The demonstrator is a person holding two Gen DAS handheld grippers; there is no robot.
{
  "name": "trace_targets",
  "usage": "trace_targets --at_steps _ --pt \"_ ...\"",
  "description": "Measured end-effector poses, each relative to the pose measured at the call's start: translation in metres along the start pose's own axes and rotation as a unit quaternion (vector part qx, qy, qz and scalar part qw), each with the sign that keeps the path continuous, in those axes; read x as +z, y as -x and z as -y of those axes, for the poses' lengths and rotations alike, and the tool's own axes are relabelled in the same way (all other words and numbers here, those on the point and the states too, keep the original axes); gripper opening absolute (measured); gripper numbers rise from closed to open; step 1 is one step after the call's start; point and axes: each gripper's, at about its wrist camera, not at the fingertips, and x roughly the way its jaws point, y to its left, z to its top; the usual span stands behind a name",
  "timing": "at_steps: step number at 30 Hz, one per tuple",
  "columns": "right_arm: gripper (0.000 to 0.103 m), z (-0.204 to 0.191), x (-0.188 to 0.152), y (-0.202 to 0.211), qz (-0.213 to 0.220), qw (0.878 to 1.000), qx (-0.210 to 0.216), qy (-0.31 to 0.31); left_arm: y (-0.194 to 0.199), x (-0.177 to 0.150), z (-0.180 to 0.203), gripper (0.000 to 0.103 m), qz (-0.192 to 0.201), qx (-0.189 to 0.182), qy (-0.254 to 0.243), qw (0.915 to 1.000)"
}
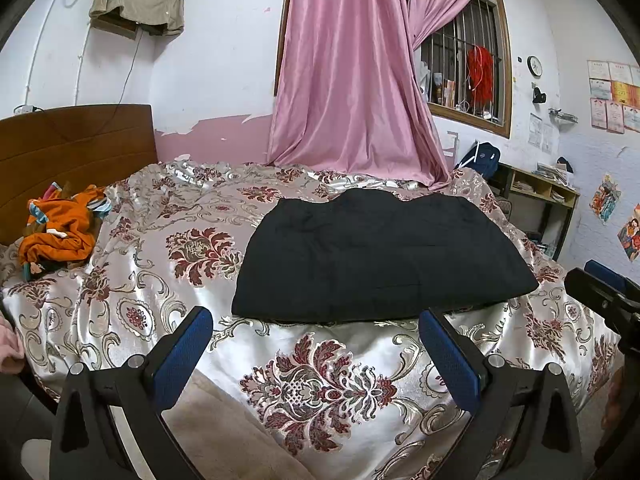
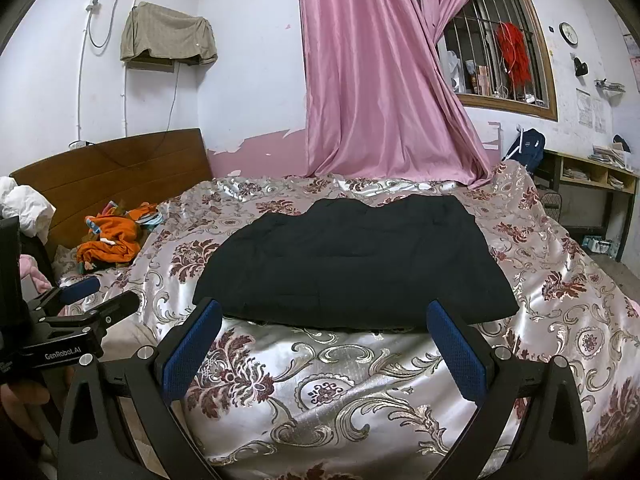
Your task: Fold large clothes
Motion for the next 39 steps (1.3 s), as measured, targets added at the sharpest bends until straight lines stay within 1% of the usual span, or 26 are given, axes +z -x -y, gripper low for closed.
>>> trace_targets --at_steps 19,22,27,34,39 --pt "0.101 -0.0012 0.0007 -0.0013 -0.001 1.0 0.0 0.0 -0.0001 0.0008 0.0001 0.103 0.0 0.0 0.0 1.0" --pt "0.101 -0.0012 0.0009 -0.0011 0.001 1.0 -0.002 0.003 -0.0006 0.0006 0.0001 0.103 -0.001 0.0 0.001 1.0" --pt "0.101 -0.0015 0.0037 -0.0007 0.004 1.0 -0.017 0.017 0.0004 -0.0003 0.0002 0.103 0.0 0.0 0.001 1.0" --pt "0.101 0.0025 0.0059 0.0013 0.004 1.0 -0.017 0.013 0.0005 -0.0008 0.0016 0.103 0.0 0.0 0.001 1.0" --pt "0.101 0.0007 0.0057 0.0012 0.003 1.0 -0.016 0.014 0.0015 -0.0022 0.0017 0.103 0.001 -0.008 0.003 1.0"
